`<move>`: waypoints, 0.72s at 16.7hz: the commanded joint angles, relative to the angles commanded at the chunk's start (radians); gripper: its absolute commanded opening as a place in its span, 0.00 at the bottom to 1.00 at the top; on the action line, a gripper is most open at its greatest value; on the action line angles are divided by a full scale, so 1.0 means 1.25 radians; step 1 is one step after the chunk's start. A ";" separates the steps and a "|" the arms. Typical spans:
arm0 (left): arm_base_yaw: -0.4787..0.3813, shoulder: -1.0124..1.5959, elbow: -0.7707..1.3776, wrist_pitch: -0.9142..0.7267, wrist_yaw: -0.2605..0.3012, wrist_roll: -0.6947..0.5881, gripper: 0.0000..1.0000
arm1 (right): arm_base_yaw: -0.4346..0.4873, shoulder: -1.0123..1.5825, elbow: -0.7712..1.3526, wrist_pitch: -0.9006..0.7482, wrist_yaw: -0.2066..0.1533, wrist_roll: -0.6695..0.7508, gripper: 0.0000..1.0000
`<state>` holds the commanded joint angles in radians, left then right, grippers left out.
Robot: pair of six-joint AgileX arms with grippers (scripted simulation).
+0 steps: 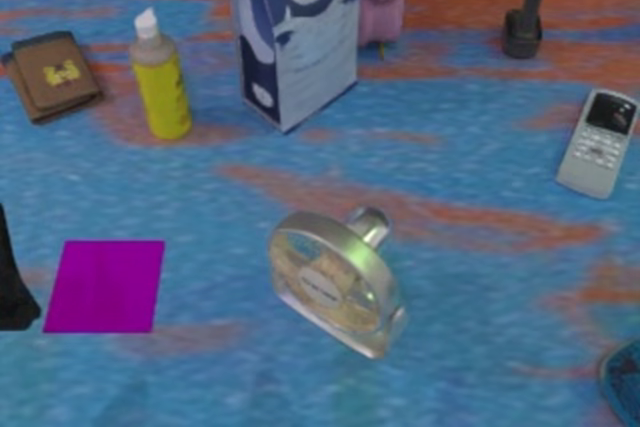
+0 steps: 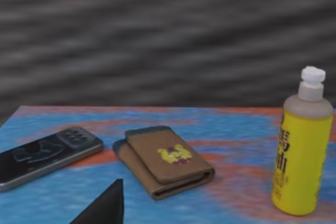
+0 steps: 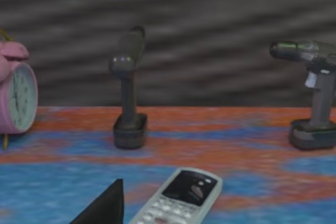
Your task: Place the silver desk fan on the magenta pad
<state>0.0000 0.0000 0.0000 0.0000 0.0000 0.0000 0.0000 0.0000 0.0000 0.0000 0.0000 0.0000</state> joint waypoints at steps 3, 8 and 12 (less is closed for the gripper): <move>-0.005 0.008 0.008 -0.008 0.000 -0.008 1.00 | 0.000 0.000 0.000 0.000 0.000 0.000 1.00; -0.086 0.176 0.168 -0.165 0.000 -0.167 1.00 | 0.000 0.000 0.000 0.000 0.000 0.000 1.00; -0.196 0.449 0.426 -0.376 -0.002 -0.409 1.00 | 0.000 0.000 0.000 0.000 0.000 0.000 1.00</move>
<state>-0.2455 0.5611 0.5328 -0.4698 -0.0025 -0.5114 0.0000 0.0000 0.0000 0.0000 0.0000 0.0000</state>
